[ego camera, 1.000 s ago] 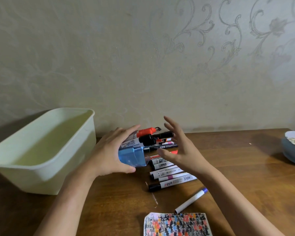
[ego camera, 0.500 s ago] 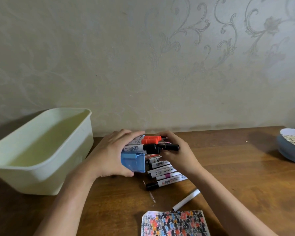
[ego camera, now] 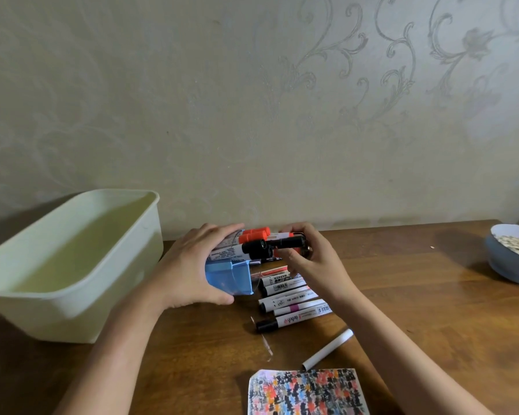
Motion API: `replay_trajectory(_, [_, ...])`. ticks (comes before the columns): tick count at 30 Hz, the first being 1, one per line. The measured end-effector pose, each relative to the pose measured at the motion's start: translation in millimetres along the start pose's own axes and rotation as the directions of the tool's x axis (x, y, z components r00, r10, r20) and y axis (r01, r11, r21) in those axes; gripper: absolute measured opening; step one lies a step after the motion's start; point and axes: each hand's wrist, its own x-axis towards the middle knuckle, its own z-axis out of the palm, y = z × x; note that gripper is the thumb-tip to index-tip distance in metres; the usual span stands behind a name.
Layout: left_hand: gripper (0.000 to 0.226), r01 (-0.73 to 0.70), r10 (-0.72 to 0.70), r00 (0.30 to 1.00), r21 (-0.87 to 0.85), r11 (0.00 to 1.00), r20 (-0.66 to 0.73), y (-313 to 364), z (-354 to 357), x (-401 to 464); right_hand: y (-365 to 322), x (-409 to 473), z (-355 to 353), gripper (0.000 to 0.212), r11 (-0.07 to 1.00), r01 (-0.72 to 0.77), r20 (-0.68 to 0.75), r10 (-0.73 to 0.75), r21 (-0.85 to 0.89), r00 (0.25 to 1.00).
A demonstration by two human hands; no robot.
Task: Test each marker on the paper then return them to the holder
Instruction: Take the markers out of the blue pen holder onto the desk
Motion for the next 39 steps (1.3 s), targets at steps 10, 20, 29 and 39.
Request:
replay_trajectory(10, [0.12,-0.01,0.01,1.0,0.021,1.0,-0.007,0,3,2,2,0,-3,0.018,1.0,0.003,-0.007,-0.003,-0.011,1.0])
replay_trajectory(20, [0.117,0.034,-0.036,0.999,-0.045,0.998,-0.035,-4,3,1,4,5,-16,0.021,0.999,0.044,-0.018,-0.043,0.028,0.999])
replay_trajectory(29, [0.115,0.086,-0.104,0.991,-0.195,0.977,-0.086,-15,3,0,5,6,-28,0.021,0.977,-0.031,-0.049,0.043,0.21,0.998])
replay_trajectory(39, [0.112,0.094,-0.121,0.989,-0.265,0.96,-0.086,-15,3,0,24,12,-53,0.019,0.951,-0.166,-0.109,0.2,0.26,0.974])
